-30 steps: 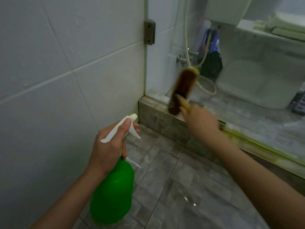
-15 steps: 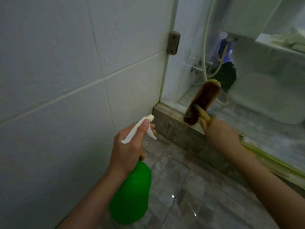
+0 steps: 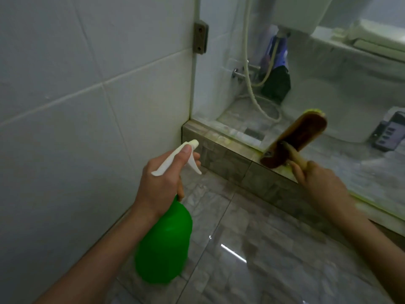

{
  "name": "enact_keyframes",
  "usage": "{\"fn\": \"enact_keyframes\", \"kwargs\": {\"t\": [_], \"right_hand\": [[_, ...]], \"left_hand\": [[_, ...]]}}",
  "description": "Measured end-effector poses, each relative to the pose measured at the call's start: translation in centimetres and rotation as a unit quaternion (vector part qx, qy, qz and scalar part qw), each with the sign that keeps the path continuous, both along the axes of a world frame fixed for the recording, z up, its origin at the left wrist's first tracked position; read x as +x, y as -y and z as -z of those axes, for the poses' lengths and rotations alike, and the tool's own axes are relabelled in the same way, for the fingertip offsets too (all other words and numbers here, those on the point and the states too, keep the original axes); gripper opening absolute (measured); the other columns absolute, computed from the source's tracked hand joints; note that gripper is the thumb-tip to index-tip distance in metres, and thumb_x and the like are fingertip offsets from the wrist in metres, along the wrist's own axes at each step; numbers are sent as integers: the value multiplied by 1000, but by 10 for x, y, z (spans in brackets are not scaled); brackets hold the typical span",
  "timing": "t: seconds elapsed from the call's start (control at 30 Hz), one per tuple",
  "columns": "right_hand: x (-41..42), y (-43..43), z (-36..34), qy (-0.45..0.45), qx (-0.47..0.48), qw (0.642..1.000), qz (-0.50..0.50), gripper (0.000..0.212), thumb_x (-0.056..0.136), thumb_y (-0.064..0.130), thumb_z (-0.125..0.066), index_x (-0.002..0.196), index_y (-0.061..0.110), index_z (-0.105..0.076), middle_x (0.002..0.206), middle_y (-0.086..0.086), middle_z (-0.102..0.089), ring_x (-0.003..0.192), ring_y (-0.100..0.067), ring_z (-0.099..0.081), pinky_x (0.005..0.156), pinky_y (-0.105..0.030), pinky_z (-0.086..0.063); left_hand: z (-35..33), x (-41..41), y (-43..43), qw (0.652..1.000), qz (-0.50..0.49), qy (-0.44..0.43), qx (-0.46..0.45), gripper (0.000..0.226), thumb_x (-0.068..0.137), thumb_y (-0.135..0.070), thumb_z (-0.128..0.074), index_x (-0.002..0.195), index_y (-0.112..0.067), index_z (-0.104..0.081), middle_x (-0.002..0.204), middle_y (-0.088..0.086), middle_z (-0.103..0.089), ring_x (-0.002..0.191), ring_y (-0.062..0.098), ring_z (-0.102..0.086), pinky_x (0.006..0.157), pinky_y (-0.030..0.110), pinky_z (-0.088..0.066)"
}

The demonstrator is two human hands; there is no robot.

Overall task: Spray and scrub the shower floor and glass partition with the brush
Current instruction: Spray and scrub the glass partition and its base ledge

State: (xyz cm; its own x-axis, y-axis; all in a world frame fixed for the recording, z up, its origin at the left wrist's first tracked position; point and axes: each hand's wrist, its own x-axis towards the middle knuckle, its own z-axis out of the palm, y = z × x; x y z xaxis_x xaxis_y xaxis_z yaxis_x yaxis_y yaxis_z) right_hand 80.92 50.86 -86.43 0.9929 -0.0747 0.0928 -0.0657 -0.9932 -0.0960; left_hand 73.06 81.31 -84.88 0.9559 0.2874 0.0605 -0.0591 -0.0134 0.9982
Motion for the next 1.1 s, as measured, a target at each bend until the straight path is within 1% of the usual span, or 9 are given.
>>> {"fn": "enact_keyframes", "kwargs": {"t": [0.13,0.23,0.37,0.53,0.7,0.83,0.9,1.0,1.1], "right_hand": [[35,-61,3,35,24,994,-103,45,99,51,-31,109,13,-54,75,-7,-57,60,-26,-55,58,-37,-51],[51,-60,1,28,-22,993,-115,50,98,56,-27,101,13,-52,80,-7,-61,61,-24,-55,56,-36,-50],[-7,56,20,35,21,999,-28,51,92,62,-29,91,13,-47,72,-8,-56,59,-29,-53,53,-36,-43],[-78,145,49,106,93,985,97,93,83,79,-11,98,1,-59,68,-17,-59,58,-30,-56,52,-39,-46],[-25,74,39,72,46,996,9,44,96,55,-31,92,13,-44,68,-4,-53,61,-30,-54,52,-36,-41],[-37,117,43,70,67,995,14,45,95,57,-34,91,14,-46,65,2,-49,54,-21,-45,49,-33,-37],[-76,164,60,104,182,974,90,58,89,68,-30,86,14,-52,65,0,-54,56,-21,-51,54,-37,-43],[-124,195,85,137,398,878,231,68,77,81,-29,62,16,-44,52,-5,-43,48,-23,-45,51,-37,-38],[-119,178,99,117,468,818,312,64,86,72,-32,54,17,-40,49,-8,-41,50,-24,-46,53,-41,-41]], "left_hand": [[-4,-5,24,999,35,10,16,33,90,-51,-54,90,-28,-78,92,-3,-80,49,40,-57,43,24,-43],[1,-6,43,998,64,6,24,37,90,-51,-53,92,-24,-78,91,-2,-79,38,23,-49,41,23,-42],[5,-5,61,995,101,5,27,34,91,-51,-52,87,-30,-78,88,-3,-79,38,22,-49,41,21,-41],[12,3,67,992,119,-4,41,38,82,-67,-53,83,-40,-80,85,24,-74,39,27,-49,43,23,-42],[15,11,93,985,162,-12,58,28,86,-64,-53,82,-50,-77,94,-5,-79,39,20,-50,43,24,-43],[24,15,114,983,177,-2,45,29,97,-51,-54,101,-31,-75,101,-1,-78,36,14,-47,38,20,-41],[27,15,122,982,182,-2,45,35,97,-50,-54,107,-24,-74,99,-1,-79,35,13,-46,37,19,-40],[26,14,131,981,192,-6,39,36,94,-50,-53,108,-25,-75,100,-1,-79,41,21,-50,38,20,-41],[23,15,140,978,207,7,37,23,98,-44,-56,94,-39,-78,100,0,-79,51,33,-55,37,21,-41]]}}
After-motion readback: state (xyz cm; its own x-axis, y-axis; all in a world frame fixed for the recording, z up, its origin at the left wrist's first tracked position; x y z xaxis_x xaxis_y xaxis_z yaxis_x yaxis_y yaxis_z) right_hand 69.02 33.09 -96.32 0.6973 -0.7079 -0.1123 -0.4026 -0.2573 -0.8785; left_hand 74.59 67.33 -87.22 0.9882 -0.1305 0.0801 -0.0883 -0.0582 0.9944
